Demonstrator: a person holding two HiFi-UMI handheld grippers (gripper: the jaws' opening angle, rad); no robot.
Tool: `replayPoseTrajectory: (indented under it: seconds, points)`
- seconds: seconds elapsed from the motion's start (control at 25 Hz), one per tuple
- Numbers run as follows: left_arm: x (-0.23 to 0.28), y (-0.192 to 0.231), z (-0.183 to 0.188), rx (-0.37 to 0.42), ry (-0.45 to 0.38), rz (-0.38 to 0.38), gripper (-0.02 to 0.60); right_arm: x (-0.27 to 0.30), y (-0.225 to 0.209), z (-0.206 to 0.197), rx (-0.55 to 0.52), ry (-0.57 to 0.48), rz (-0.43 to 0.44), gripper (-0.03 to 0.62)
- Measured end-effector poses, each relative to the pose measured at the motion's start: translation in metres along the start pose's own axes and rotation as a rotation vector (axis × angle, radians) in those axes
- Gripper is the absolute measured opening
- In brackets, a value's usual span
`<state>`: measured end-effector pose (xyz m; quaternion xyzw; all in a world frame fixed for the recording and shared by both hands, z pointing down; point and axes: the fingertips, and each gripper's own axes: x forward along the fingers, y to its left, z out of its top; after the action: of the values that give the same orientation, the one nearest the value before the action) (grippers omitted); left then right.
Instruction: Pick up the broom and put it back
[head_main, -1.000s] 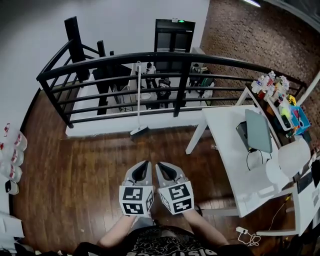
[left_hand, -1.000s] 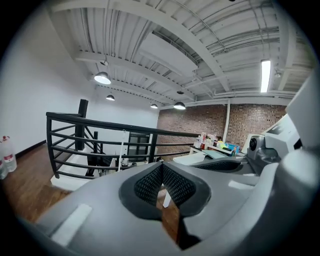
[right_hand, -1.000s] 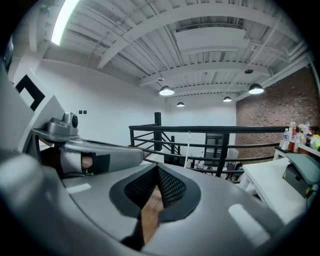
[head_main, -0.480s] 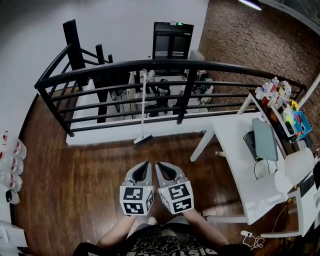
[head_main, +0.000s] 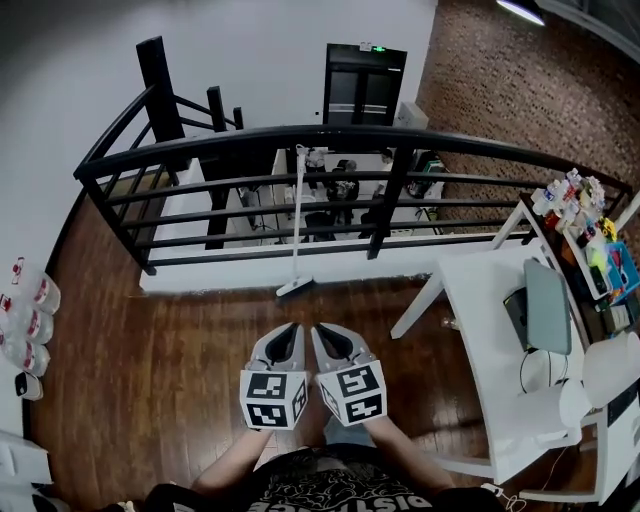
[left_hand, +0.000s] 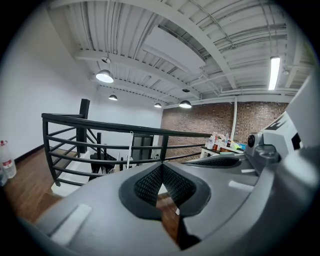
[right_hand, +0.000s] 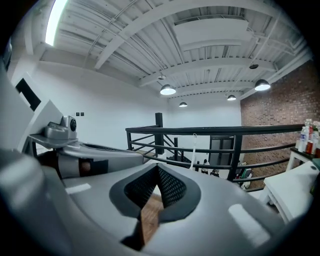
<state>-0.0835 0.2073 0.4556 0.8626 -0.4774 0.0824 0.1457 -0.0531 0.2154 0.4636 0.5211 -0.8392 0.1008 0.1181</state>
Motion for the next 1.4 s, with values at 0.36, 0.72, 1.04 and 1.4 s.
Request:
replayPoseTrajectory:
  seconds: [0.36,0.72,1.04,1.4]
  points:
    - [0.106,0.005,0.045,0.005,-0.02,0.067,0.005,0.061,-0.091,0.038,-0.007,-0.035,0.068,0.0]
    - [0.191,0.003,0.062,-0.012,0.004,0.115,0.005,0.1,-0.174,0.055,0.008,-0.05,0.094,0.0]
    - [0.226,0.009,0.063,-0.031,0.018,0.141,0.005,0.128,-0.2,0.056,0.001,-0.032,0.122,0.0]
    - [0.271,0.052,0.073,-0.065,0.016,0.144,0.005,0.185,-0.222,0.061,-0.007,-0.005,0.105,0.0]
